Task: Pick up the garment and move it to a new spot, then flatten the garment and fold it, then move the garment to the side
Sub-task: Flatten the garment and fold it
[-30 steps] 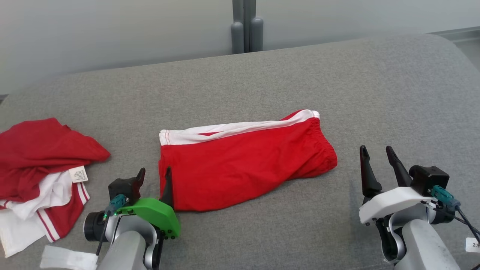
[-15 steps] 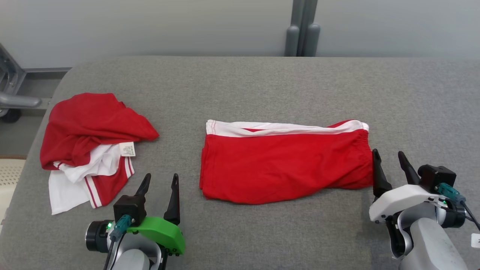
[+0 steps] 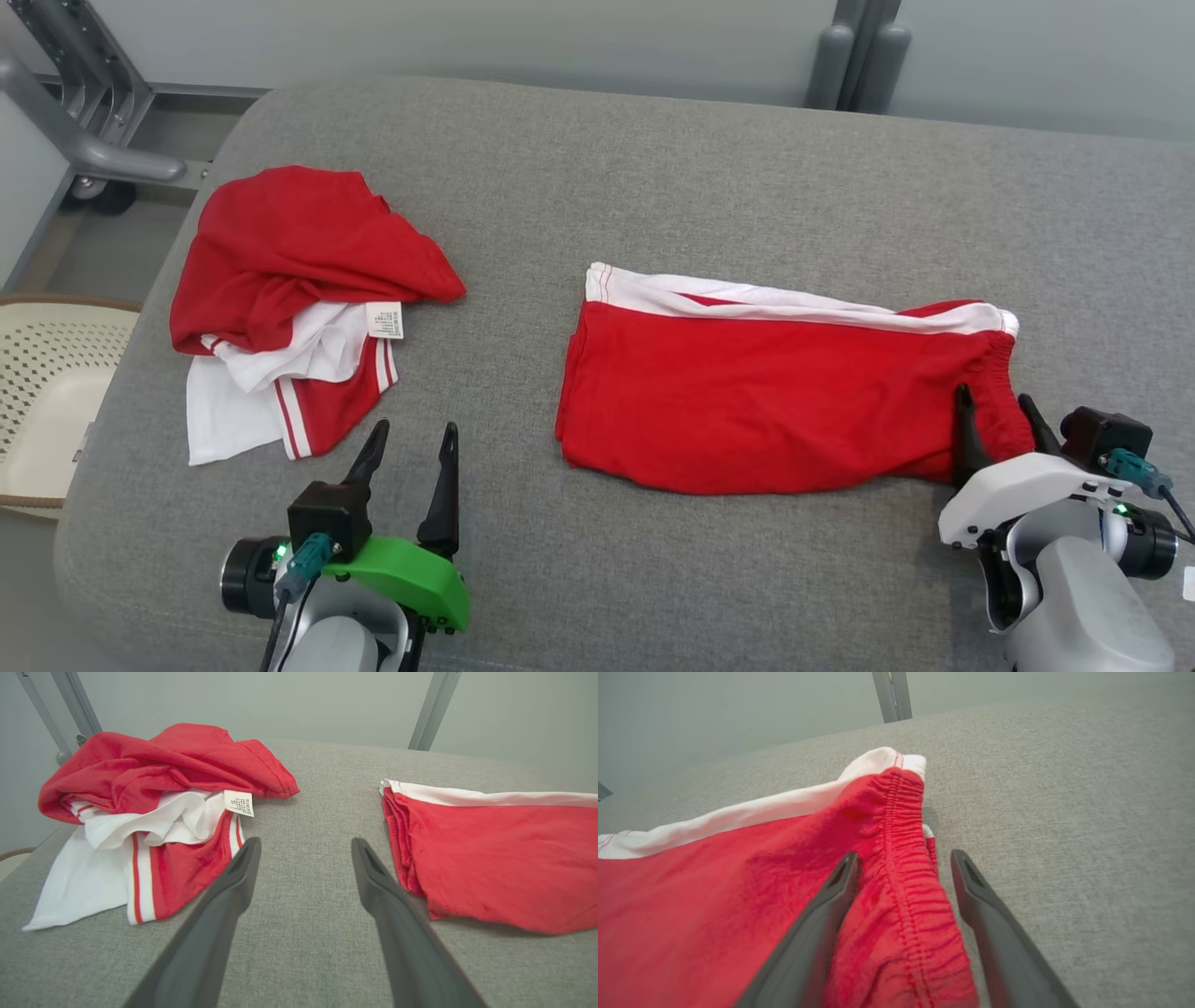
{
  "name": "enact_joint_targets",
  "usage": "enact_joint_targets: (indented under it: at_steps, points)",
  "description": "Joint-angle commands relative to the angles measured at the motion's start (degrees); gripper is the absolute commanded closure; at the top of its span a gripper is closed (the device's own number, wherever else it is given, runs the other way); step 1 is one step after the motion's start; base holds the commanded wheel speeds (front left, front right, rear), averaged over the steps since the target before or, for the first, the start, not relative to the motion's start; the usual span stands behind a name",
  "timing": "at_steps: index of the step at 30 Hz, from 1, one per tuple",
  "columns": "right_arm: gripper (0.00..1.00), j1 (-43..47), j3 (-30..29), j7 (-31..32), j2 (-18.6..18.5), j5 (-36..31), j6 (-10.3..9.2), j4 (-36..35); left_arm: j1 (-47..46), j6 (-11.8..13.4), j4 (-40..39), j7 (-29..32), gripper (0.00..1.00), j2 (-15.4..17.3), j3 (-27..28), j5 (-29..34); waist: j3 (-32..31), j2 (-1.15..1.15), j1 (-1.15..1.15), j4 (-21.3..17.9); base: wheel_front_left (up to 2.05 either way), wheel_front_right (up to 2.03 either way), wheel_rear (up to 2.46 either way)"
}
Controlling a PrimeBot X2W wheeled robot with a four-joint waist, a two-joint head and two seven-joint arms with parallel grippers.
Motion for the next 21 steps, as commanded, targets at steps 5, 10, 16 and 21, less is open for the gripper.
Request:
enact_joint_targets:
  at_steps: [5, 10, 16, 21]
  points:
    - [0.00, -1.59, -1.99, -0.17, -1.01, -0.78, -0.07, 2.79, -0.40, 0.28, -0.61, 0.00, 0.00, -0.05, -1.03, -0.78, 1.64, 0.00, 0.00, 0.70, 0.00, 0.00, 0.00]
    - [0.00, -1.80, -3.53, -0.02, -0.97, -0.62, -0.09, 6.36, -1.10, 0.52, -0.88, 0.00, 0.00, -0.04, -1.86, -0.91, 2.50, 0.00, 0.00, 0.98, 0.00, 0.00, 0.00]
    - [0.00, -2.39, 0.46, 0.37, 0.07, 3.33, -0.01, 10.44, -1.50, 0.65, -0.95, 0.00, 0.00, -0.05, -2.13, -0.92, 2.98, 0.00, 0.00, 1.22, 0.00, 0.00, 0.00]
    - [0.65, -2.17, 5.53, 0.44, 0.62, 7.80, 0.19, 11.88, -1.69, 0.65, -1.03, 0.00, 0.00, -0.04, -2.06, -0.68, 2.81, 0.00, 0.00, 1.12, 0.00, 0.00, 0.00]
